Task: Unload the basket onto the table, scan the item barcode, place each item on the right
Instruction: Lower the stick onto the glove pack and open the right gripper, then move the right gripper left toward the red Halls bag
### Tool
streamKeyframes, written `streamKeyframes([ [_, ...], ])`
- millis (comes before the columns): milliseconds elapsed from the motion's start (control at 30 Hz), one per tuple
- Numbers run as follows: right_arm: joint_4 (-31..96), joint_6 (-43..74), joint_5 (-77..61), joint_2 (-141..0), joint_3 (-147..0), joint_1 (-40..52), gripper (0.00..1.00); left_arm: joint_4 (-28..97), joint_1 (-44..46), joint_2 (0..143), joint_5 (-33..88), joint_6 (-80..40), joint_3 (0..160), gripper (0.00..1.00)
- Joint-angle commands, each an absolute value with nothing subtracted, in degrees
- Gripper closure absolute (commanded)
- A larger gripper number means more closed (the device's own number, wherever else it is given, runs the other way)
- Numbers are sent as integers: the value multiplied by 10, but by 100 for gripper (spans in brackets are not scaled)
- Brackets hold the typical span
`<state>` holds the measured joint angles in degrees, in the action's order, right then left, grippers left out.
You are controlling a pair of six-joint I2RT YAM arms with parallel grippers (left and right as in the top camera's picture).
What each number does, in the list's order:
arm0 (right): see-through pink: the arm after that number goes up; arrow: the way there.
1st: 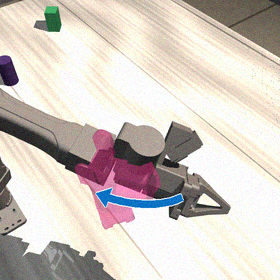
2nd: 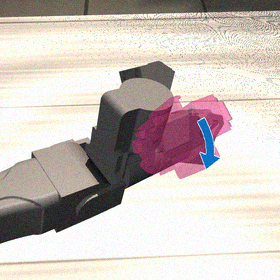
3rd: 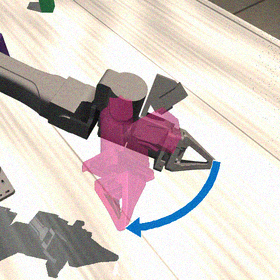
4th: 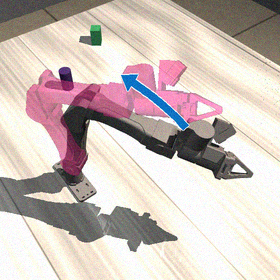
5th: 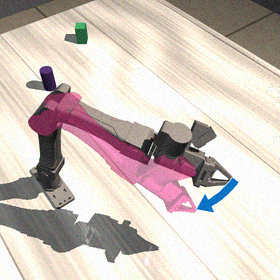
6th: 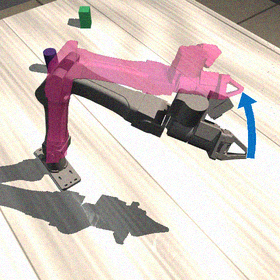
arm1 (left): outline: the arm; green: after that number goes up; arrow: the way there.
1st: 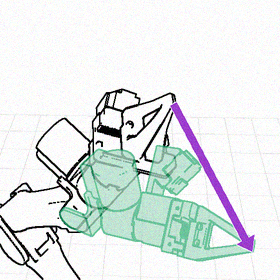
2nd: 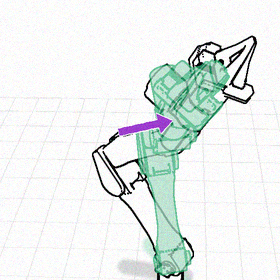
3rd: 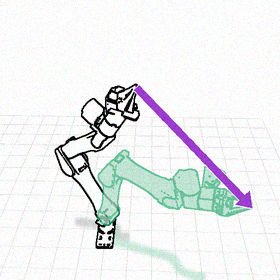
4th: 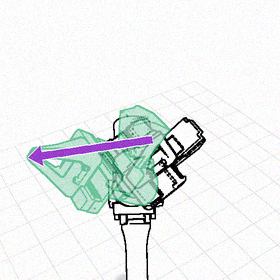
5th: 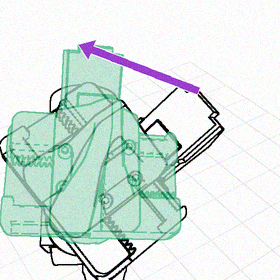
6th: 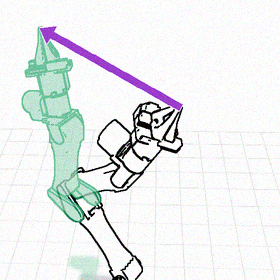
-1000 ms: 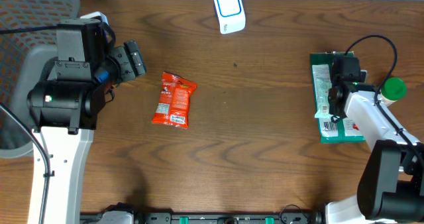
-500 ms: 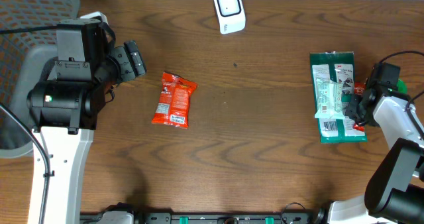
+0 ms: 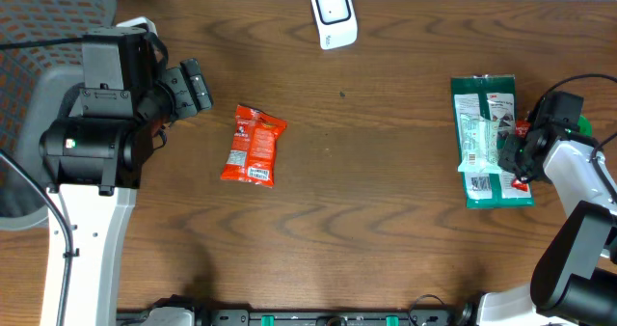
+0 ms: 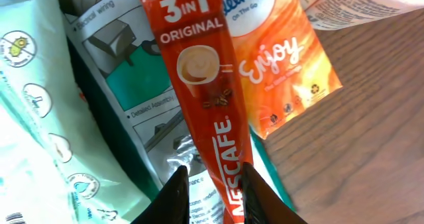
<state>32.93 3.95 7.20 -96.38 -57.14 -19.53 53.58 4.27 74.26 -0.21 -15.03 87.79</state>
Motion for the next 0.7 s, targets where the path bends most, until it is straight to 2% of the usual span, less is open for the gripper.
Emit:
streamKeyframes([
  [0, 325, 58, 12, -959, -569, -189, 70, 536, 41, 744, -7, -151, 881, 10],
  [100, 310, 55, -62, -952, -570, -164, 61, 536, 41, 744, -7, -151, 881, 10],
  [267, 294, 57, -133, -915, -572, -95, 60, 536, 41, 744, -7, -151, 881, 10],
  [433, 243, 99, -198, -898, -572, 16, 55, 536, 41, 744, -7, -151, 881, 10],
  [567, 203, 103, -250, -900, -572, 101, 43, 536, 41, 744, -7, -151, 881, 10],
  [667, 163, 124, -274, -900, -572, 165, 28, 536, 41, 744, -7, -151, 881, 10],
])
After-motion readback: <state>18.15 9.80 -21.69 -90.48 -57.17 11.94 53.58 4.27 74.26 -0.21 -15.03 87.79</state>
